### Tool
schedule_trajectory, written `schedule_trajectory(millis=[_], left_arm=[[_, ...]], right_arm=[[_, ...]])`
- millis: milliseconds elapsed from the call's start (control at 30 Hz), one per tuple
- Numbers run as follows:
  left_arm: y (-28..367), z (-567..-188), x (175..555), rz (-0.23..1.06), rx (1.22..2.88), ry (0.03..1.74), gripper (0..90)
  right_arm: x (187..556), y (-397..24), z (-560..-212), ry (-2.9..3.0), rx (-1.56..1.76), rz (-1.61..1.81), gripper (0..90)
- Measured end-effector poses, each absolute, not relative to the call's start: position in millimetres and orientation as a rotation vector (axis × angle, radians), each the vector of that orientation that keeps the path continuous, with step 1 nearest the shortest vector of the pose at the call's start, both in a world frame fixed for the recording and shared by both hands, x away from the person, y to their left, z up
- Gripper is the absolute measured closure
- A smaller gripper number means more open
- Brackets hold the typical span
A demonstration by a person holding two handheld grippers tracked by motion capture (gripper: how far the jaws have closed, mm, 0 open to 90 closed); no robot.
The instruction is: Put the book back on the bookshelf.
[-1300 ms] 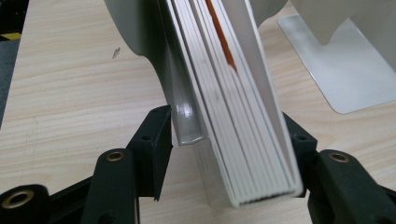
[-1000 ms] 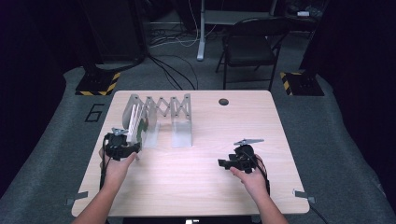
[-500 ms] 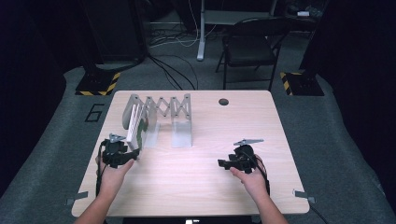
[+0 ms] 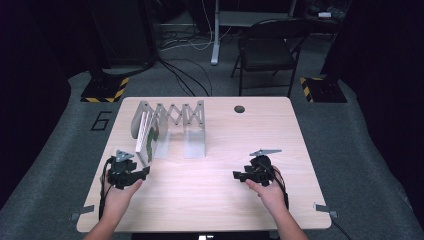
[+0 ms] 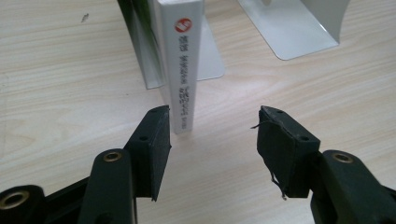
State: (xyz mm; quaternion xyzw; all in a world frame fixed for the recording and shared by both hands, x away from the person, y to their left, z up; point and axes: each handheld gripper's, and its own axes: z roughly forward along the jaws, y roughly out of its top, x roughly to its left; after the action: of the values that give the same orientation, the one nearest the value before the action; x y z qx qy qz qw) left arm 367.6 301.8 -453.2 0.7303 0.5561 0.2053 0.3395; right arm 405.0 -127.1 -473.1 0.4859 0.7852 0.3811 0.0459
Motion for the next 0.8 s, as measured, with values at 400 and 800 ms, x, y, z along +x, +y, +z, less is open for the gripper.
schedule_trajectory(millis=[400,800], left_arm=[[269.7,-452.4,351.5,0.469,1.98,1.33,43.6],[243.2,-457.5,344.0,0.398,2.056,1.236,42.8]], right_arm=[[405.6,-126.9,-474.1,2.397,1.463,1.17,39.4],[405.5,-127.0,-473.9,2.398,1.461,1.172,39.4]])
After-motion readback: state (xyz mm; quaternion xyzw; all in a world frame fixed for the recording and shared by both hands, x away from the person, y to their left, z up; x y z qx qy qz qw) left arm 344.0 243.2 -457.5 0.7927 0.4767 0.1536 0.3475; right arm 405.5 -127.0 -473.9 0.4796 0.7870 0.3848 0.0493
